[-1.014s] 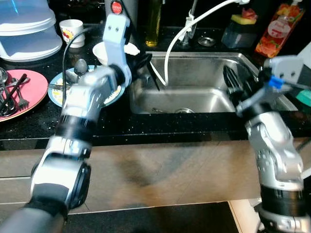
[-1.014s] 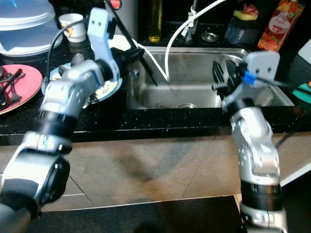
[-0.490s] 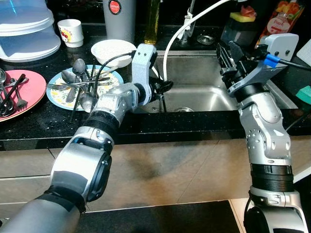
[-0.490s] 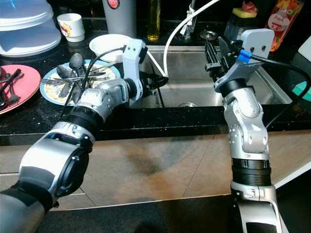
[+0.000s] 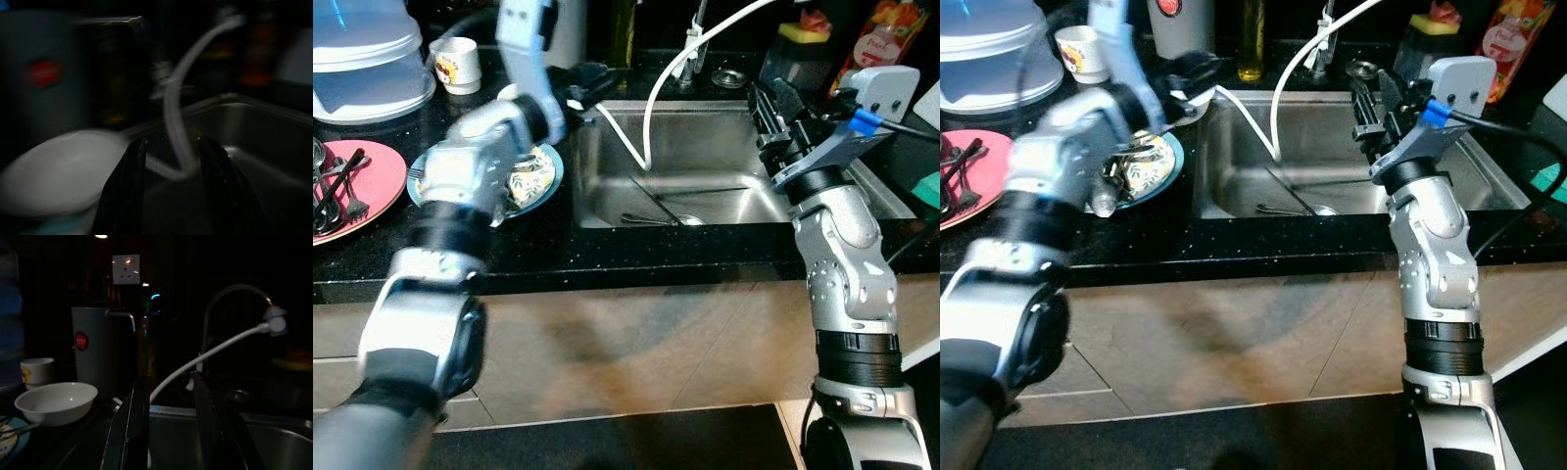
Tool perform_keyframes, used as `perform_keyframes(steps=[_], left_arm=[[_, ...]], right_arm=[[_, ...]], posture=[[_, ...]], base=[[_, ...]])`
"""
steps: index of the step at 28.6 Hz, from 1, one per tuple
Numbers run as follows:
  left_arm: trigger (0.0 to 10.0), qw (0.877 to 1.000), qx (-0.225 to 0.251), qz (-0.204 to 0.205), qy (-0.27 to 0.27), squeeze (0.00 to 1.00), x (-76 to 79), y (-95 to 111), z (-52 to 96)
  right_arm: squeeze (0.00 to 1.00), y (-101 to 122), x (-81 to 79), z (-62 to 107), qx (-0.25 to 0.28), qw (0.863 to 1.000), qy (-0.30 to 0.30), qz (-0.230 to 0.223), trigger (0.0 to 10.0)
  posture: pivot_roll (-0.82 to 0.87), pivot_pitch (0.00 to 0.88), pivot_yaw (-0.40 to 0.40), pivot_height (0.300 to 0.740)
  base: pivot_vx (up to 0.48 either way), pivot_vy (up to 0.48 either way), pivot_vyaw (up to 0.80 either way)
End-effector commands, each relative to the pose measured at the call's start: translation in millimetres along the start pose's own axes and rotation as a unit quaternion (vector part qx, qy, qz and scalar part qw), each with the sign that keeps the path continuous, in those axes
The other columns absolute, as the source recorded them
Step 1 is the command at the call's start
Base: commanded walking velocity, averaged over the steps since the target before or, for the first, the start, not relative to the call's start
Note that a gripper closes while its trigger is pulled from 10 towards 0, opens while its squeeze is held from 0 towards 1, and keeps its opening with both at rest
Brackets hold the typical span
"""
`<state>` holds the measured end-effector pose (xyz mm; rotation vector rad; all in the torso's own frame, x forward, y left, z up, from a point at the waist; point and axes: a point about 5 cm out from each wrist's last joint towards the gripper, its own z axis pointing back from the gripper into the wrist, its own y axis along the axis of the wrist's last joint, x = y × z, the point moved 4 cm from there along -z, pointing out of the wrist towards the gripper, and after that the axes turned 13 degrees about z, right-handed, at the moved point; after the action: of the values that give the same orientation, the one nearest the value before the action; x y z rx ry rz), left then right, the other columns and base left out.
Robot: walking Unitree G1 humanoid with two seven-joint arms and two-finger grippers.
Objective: Kitchen organization
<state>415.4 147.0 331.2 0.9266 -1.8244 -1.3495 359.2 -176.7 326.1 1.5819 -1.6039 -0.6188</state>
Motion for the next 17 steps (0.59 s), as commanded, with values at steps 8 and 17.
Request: perform_keyframes(steps=[8,17], left_arm=[[10.0,0.983,0.006,-0.044,0.179,0.0,-37.3,-7,43.5],[10.0,0.992,-0.007,-0.04,0.118,0.0,-2.5,-30,35.7]], right_arm=[[0.0,-9,-2.2,4.8,-0.012,1.0,-0.007,-0.027,10.0],[0.0,-10,-3.2,9.6,-0.018,1.0,-0.011,-0.023,10.0]], posture=[[0.07,0.07,-0.037,0.74],[0.05,0.054,-0.019,0.74]], base=[[0.0,0.0,0.0],[0.0,0.0,0.0]])
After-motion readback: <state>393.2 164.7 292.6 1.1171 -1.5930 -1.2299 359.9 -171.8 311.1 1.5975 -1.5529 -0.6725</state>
